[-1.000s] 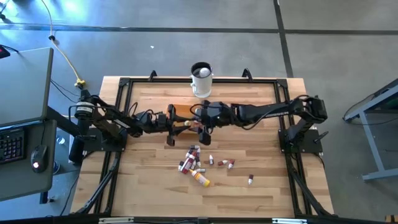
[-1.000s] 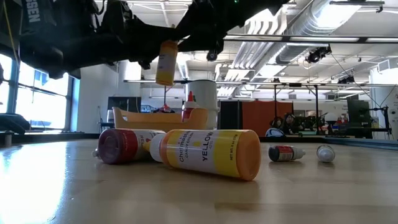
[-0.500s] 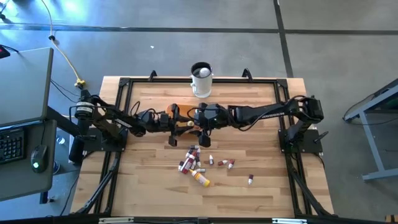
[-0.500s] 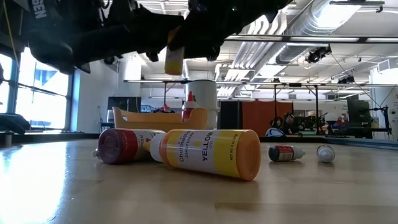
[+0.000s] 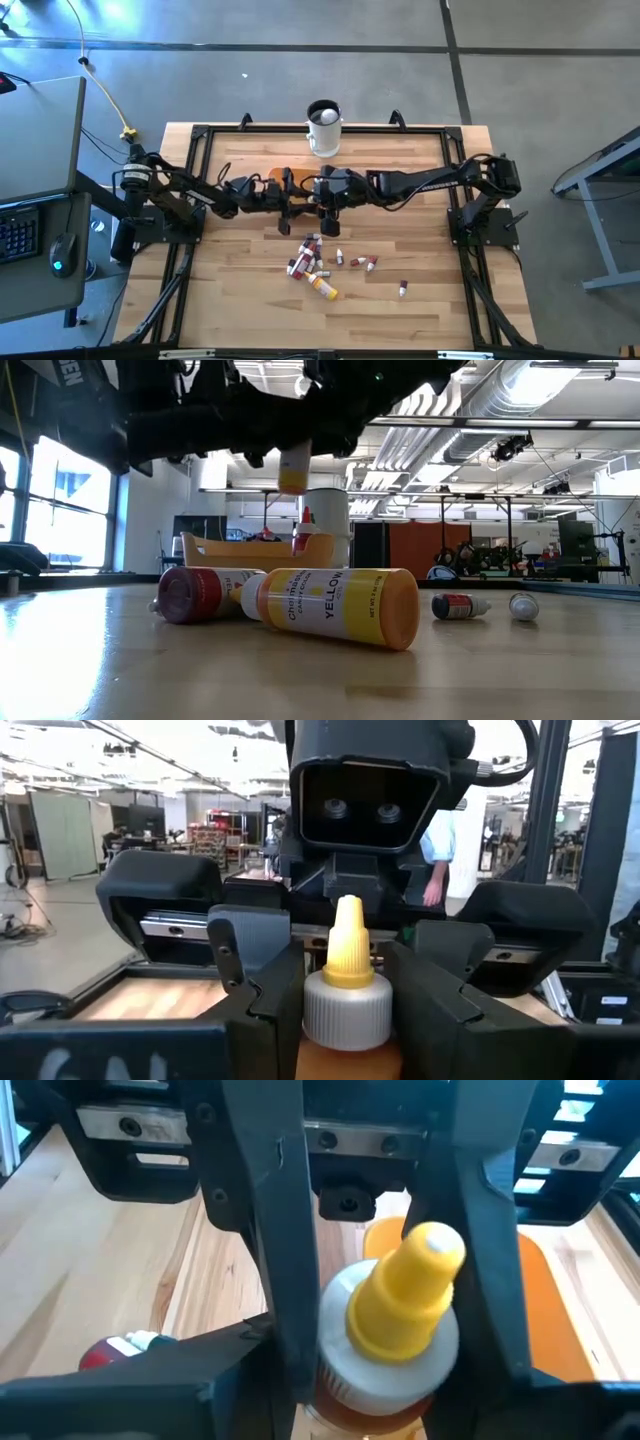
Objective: Pick & Place food coloring
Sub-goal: Put the large yellow food coloring bottle into the yellow bin
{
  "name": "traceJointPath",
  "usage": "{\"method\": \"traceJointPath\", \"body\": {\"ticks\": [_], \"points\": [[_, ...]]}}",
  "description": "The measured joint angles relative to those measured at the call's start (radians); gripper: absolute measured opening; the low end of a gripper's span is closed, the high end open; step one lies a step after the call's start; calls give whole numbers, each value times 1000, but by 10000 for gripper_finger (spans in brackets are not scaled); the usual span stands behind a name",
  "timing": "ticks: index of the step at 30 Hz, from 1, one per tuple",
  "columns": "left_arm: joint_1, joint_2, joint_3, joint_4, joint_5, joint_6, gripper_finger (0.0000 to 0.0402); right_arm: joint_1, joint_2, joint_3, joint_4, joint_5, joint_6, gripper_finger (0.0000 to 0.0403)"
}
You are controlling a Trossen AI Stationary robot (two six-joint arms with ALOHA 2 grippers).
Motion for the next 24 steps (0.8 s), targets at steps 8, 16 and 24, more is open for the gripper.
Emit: {"method": "traceJointPath", "body": {"ticks": [8,16,24], "points": [[0,-1,2,-62,-31,6,136,-1,0,-1,-40,7,9,156],[0,-1,0,-118,-48,-2,195,-1,0,-1,-93,6,50,137],[0,-2,1,-149,-46,-9,186,0,0,-2,-113,23,50,151]]}}
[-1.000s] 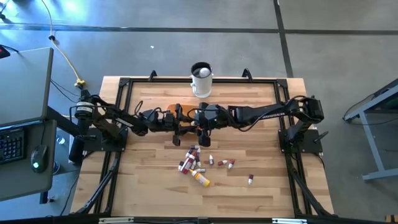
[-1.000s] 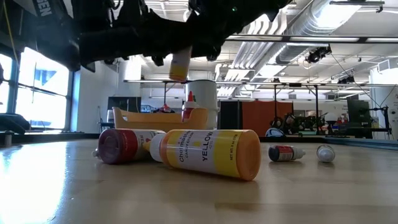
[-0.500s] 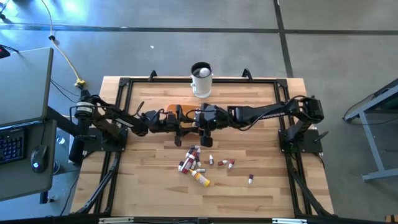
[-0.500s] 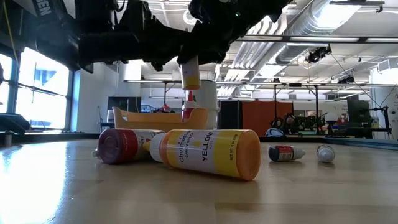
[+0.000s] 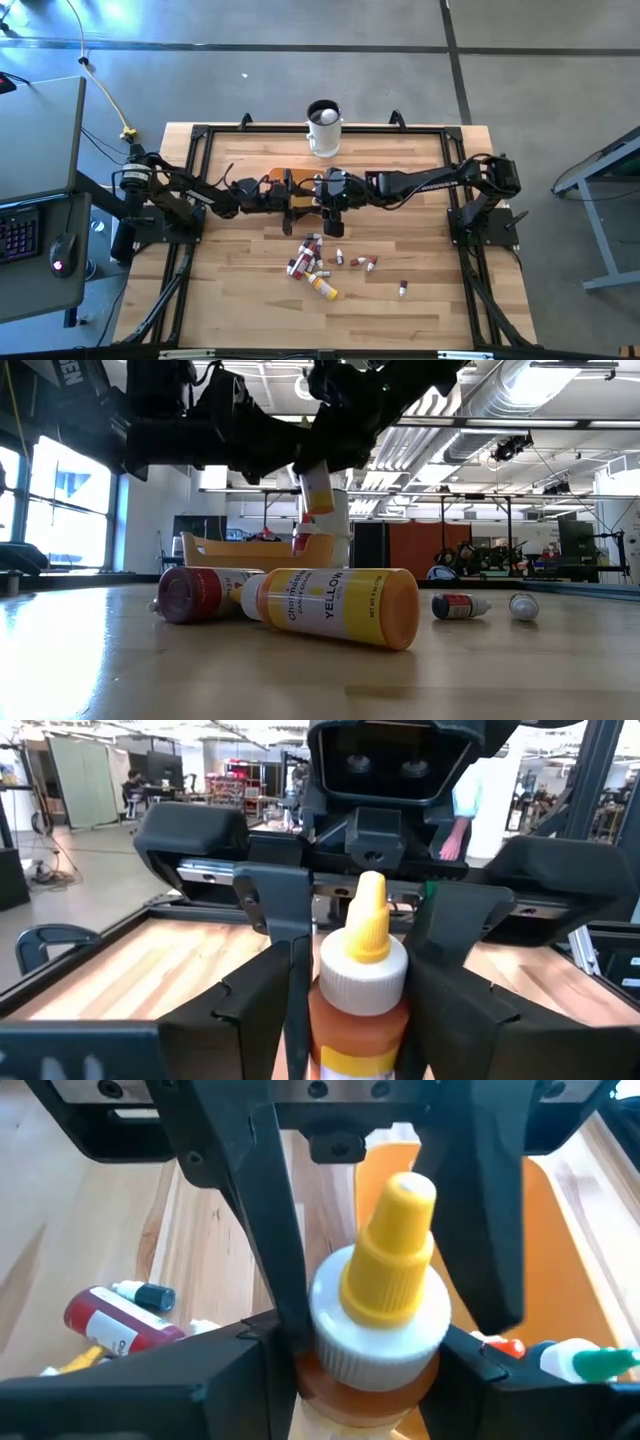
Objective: Pick & Place food coloring
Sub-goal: Put the large yellow food coloring bottle into the yellow bin
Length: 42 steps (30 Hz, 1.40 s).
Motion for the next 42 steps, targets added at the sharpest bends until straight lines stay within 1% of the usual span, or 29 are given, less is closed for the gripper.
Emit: {"method": "traceJointPath", "body": {"ticks": [6,11,13,15,21,25,28,34,38,42], "points": [[0,0,0,-5,2,0,151,0,0,0,-13,1,4,139],[0,0,-1,-8,4,-11,119,0,0,0,-20,1,6,161],[0,1,-2,-15,4,-19,113,0,-2,1,-18,1,32,173],[0,2,-3,-17,4,-19,112,0,-4,1,-22,0,61,184],[0,2,-3,-14,4,-21,115,0,-4,2,-89,7,53,208],[0,2,-3,-28,3,-46,115,7,-4,2,-172,16,59,213],[0,2,-3,-47,-1,-46,115,24,-4,2,-242,47,92,213],[0,1,-2,-65,-70,-25,115,68,-4,2,-371,116,141,213],[0,1,-2,-61,-94,-16,115,96,-3,2,-390,166,163,213],[0,-21,-2,-79,-129,-11,115,109,-3,2,-390,173,163,214]]}}
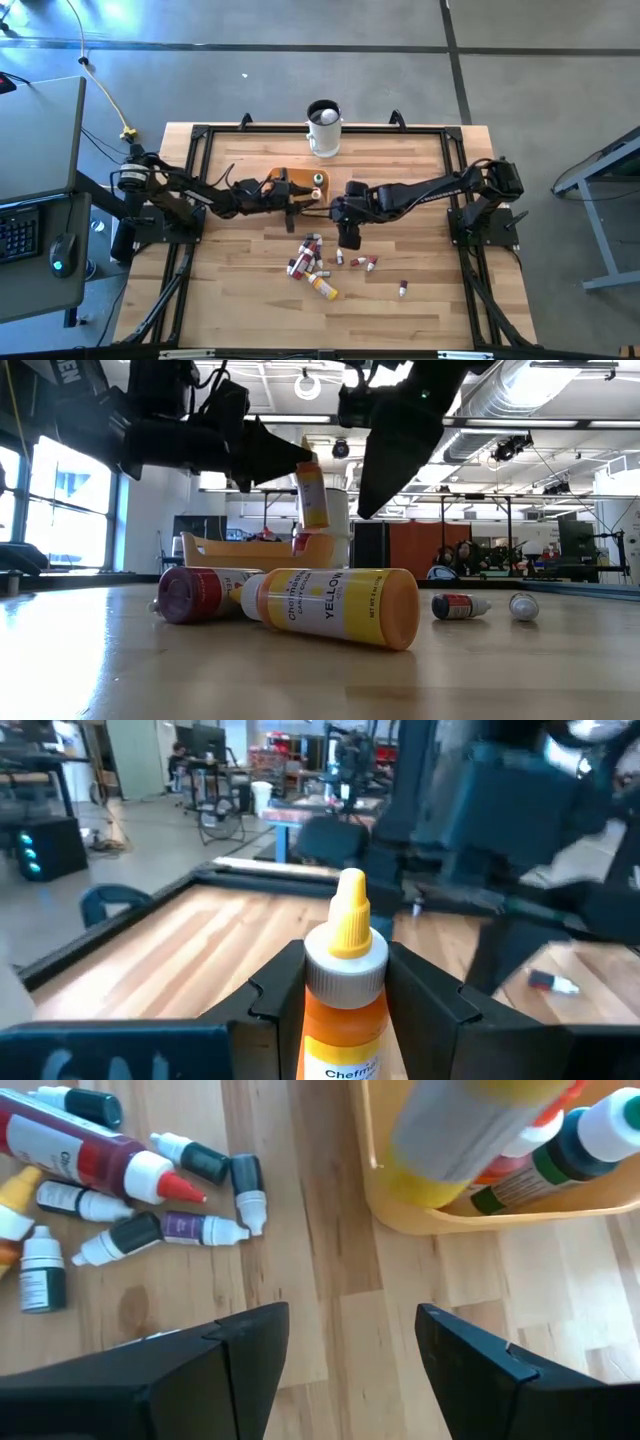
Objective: Pick & Place food coloring
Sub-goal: Put the large yellow food coloring bottle into the yellow bin
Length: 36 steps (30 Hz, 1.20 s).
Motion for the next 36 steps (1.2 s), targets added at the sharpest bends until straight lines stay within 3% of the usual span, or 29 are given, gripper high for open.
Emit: {"method": "traceJointPath", "body": {"ticks": [8,13,29,36], "points": [[0,-123,1,-214,-64,19,115,-2,1,0,-1,21,-3,213],[0,-125,0,-321,-63,-12,115,-4,1,0,-1,37,-5,212],[1,-104,1,-342,-97,18,115,-3,1,0,1,37,-5,212],[1,21,2,-216,-97,19,115,-3,1,0,3,34,-5,213]]}}
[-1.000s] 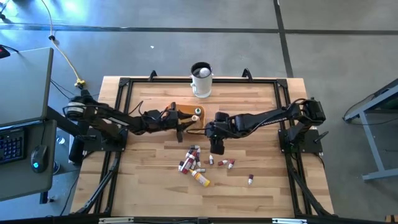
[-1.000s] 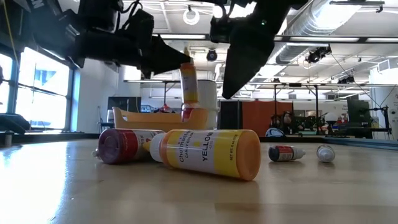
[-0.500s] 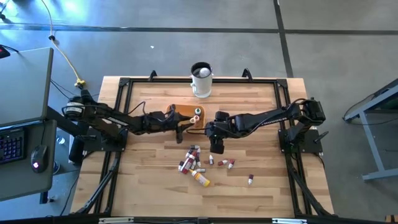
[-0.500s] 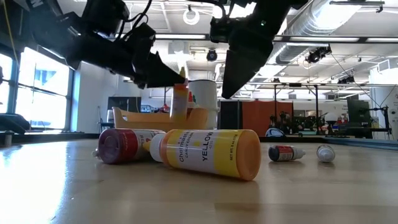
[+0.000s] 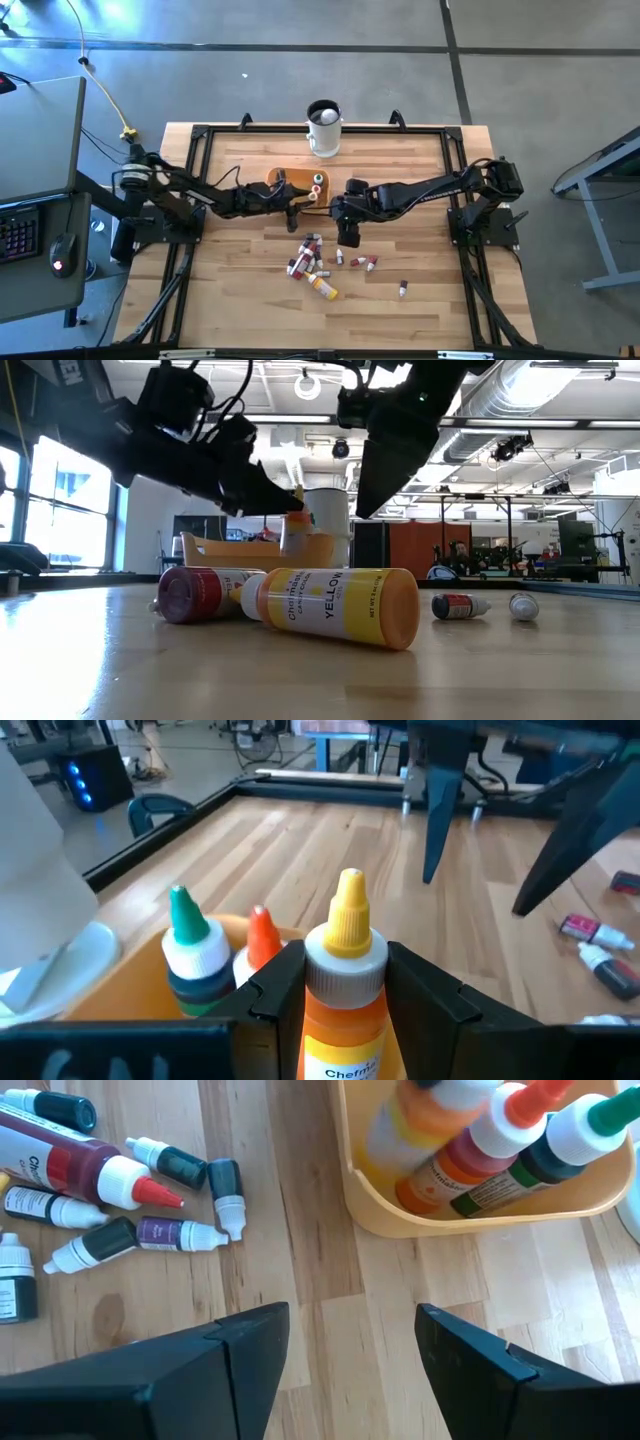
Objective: Pick & Place food coloring
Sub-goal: Put the large yellow food coloring bottle into the yellow bin
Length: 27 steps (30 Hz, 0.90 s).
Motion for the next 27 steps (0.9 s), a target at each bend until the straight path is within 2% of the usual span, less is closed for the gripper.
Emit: {"method": "traceJointPath", "body": {"ticks": [5,15,21,27], "points": [[0,85,7,126,0,20,115,0,0,0,1,0,0,211],[0,220,65,144,-39,-26,126,0,0,0,8,0,0,212],[0,246,135,82,-64,-7,143,0,0,0,9,-1,0,211],[0,247,145,67,-77,0,157,0,0,0,8,-1,0,213]]}}
